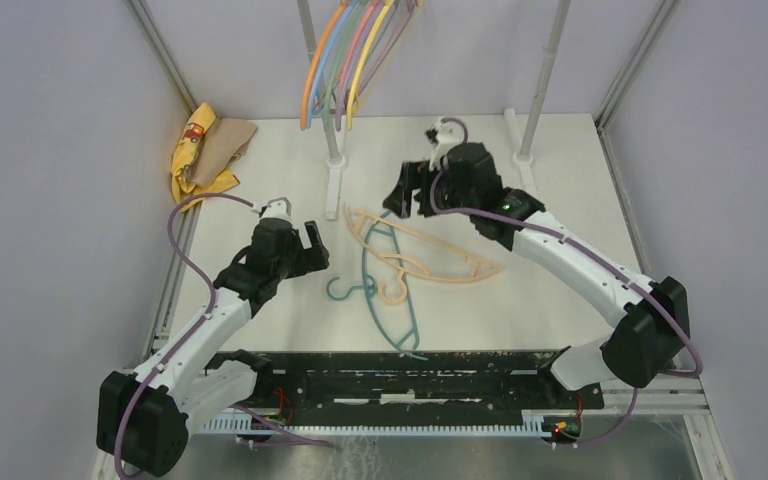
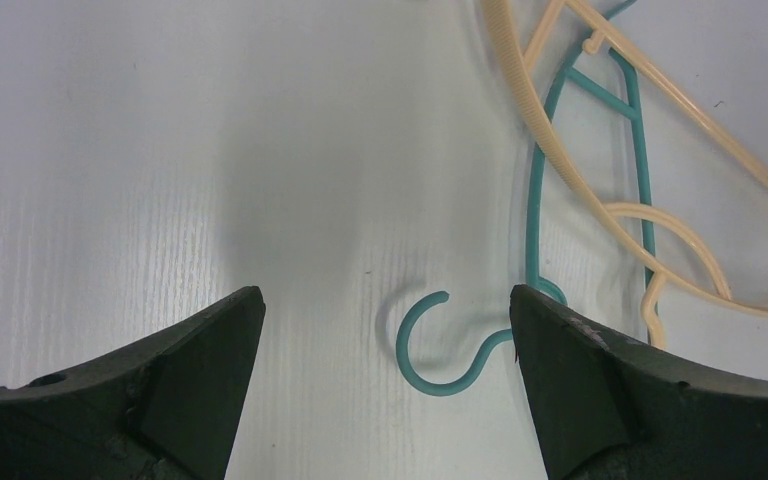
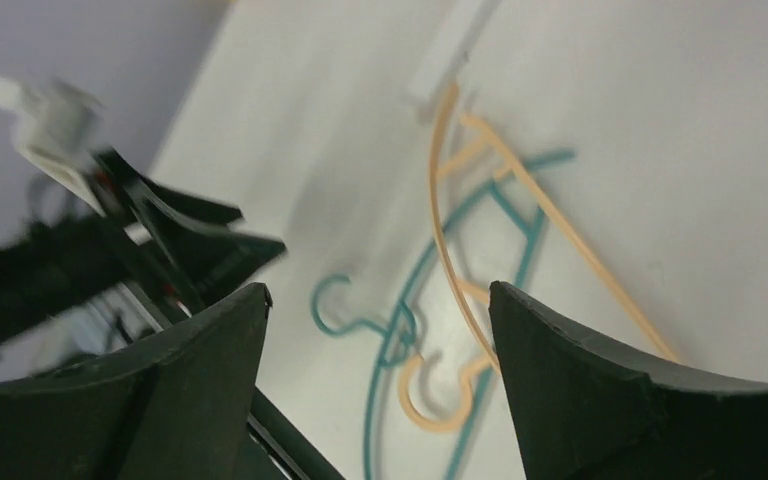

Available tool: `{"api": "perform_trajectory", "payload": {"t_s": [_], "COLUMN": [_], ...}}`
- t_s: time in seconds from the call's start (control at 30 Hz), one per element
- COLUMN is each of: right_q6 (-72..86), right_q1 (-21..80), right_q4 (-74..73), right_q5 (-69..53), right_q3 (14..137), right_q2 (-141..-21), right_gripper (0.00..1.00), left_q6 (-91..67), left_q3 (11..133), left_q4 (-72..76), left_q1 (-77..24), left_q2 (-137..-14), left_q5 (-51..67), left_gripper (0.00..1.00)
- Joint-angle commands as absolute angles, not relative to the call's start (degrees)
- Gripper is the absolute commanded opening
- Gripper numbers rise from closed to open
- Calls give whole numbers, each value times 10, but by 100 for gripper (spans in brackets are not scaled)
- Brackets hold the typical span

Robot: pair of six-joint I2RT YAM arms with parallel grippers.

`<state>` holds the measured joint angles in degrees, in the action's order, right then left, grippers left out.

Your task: Organize the hangers

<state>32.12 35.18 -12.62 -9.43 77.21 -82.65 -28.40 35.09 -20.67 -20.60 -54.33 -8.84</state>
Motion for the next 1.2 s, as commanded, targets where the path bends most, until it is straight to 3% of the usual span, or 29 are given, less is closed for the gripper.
{"api": "perform_trajectory", "payload": {"t_s": [0.0, 0.13, 0.2, 0.63, 1.17], "right_q6": [230, 198, 194, 146, 141], "right_q1": [398, 409, 409, 409, 410], "right_q4": [-213, -238, -251, -254, -219], "right_q5": [-37, -70, -71, 8, 6], "right_q3": [682, 629, 608, 545, 502], "right_q2": [-809, -818, -824, -880, -911], "right_gripper": [86, 62, 58, 64, 61], "left_q6": [-300, -297, -296, -303, -302], "left_q3": [367, 367, 367, 341, 340], "left_q4": [-176, -175, -177, -153, -158], "left_q1": [-204, -204, -204, -204, -204], "left_q2": [-555, -553, -553, -548, -544], "left_q5": [-87, -87, -87, -71, -69], "left_gripper": [99, 99, 99, 99, 99]}}
